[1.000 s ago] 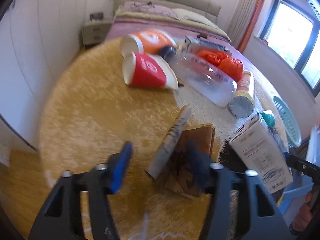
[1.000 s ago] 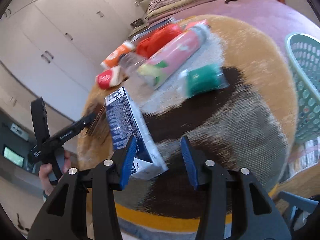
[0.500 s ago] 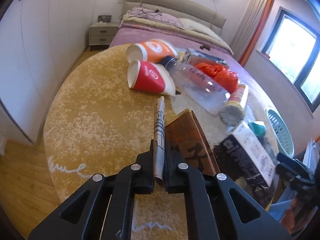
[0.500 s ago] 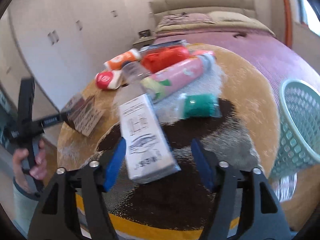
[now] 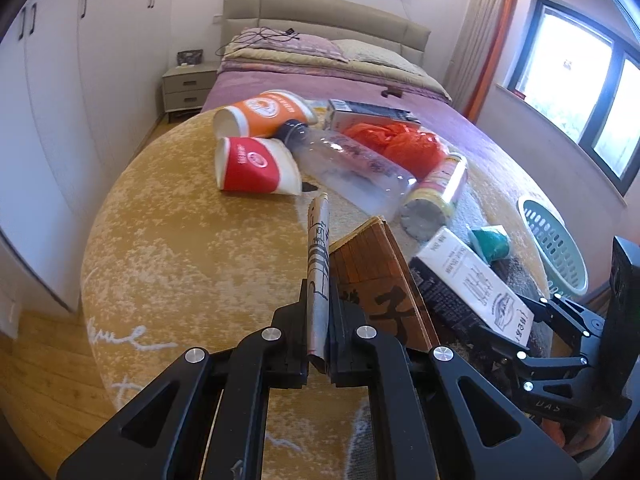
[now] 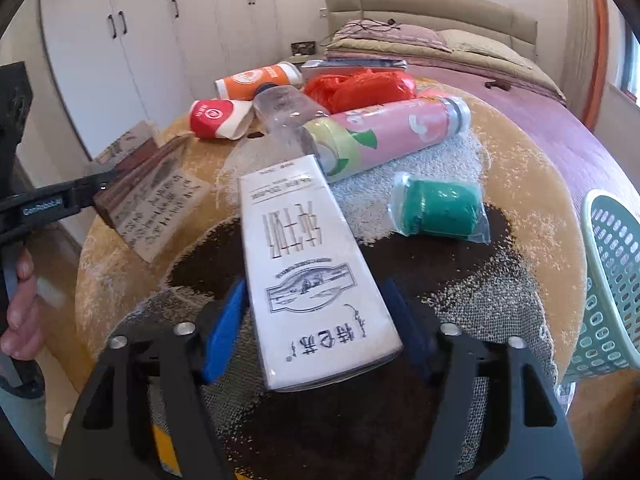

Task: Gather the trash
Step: 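Grasp the brown cardboard box with the left tool while the right tool grasps the white milk carton, then carry both items over the teal basket and open both tools to drop them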

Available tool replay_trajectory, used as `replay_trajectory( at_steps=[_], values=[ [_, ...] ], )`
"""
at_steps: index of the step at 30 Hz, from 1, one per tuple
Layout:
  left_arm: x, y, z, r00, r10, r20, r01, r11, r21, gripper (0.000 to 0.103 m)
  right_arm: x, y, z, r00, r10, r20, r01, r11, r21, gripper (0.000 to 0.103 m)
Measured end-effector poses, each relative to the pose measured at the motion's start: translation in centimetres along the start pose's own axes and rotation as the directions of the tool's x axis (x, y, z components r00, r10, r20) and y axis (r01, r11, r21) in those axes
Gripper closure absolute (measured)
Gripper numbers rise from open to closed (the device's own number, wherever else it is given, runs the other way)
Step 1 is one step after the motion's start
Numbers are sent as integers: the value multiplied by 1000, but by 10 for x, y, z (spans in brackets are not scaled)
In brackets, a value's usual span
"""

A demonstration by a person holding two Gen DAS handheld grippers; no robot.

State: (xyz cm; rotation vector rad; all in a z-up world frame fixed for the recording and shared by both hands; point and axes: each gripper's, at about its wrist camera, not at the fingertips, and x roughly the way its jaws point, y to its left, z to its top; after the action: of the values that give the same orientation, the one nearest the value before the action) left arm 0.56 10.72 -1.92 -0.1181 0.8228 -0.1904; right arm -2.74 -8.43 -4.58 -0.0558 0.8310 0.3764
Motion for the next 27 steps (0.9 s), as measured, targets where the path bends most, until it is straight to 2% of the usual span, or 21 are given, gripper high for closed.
replay_trajectory(
  at_steps=[2,3,9,12,21,27],
  values=[
    [-2,-5,2,1000,-4,6,4,1000,9,98,-5,2,1,1000,16,5,-16,1000,-14,45],
    [-4,-8,3,1000,-6,11,6,1000,14,98,-9,2,1,999,32,10,-32,999,-13,52],
    [-23,-29,13,997,-44,66,41,998,46,98,-41,-6,5,996,44,78,-44,999,7,52],
    [-32,-44,21,993,-71,92,65,996,69,98,-57,-15,8,993,22,114,-25,999,24,52],
    [-24,-114,51,980,-164,114,141,973,181,98,-104,-73,12,966,-128,225,99,986,136,52],
    [12,-187,72,964,-259,62,236,939,251,98,-129,-144,6,938,-259,232,191,942,277,52]
  ],
)
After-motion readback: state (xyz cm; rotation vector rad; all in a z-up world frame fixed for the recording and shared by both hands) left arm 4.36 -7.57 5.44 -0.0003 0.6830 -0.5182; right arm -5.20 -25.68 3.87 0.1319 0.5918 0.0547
